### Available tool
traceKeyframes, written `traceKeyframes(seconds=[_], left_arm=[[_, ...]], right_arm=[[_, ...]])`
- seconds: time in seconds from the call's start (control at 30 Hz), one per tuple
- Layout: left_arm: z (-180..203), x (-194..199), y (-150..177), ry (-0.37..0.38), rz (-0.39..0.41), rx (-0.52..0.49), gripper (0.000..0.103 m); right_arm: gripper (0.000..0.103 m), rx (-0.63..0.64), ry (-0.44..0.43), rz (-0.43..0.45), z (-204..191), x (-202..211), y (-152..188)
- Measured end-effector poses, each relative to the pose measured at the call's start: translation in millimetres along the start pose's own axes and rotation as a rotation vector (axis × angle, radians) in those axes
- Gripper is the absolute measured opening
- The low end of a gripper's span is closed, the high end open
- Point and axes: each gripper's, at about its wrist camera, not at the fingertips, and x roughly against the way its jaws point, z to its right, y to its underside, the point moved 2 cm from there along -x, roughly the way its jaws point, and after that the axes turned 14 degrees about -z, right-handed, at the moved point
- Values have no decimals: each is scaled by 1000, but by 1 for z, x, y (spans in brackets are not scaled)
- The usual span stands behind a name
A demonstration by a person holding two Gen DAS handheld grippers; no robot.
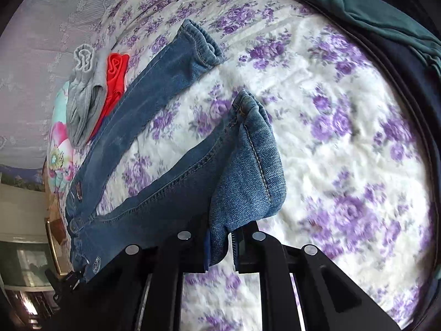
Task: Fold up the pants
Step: 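Grasp the jeans waistband with the left tool while the right tool grasps the leg hems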
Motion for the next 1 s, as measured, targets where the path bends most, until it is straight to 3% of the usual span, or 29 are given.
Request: traceKeyframes(seconds=[0.1,0.17,0.3,0.37,0.43,0.53,0.57,0.67,0.77,0.9,1.0], left_arm=[[-18,8,19,6,-10,19,13],[-22,-1,29,-46,-26,-7,14],[-20,-19,21,-93,-75,-15,23],[-16,-4,24,-106,-66,-17,51],[-16,20,34,-162,-21,-38,63],[-22,55,42,-238,31,-49,63],[-24,66,41,-246,54,-45,63],[-15,87,24,-186,101,-70,63],[28,80,-18,-146,87,-168,63],[75,46,-67,-111,33,-257,63],[103,4,-95,-132,-60,-306,54]], right_arm=[[12,52,67,-26,11,0,32],[14,69,111,-47,22,-14,46],[34,74,92,-94,35,-34,44],[48,100,120,-102,28,-23,43],[63,123,162,-84,24,-2,47],[77,158,248,-27,23,34,54],[77,173,273,6,21,46,48],[77,243,255,97,2,67,9],[77,325,201,170,-35,64,-56],[77,304,237,111,-59,21,-142],[77,293,274,67,-61,-7,-173]])
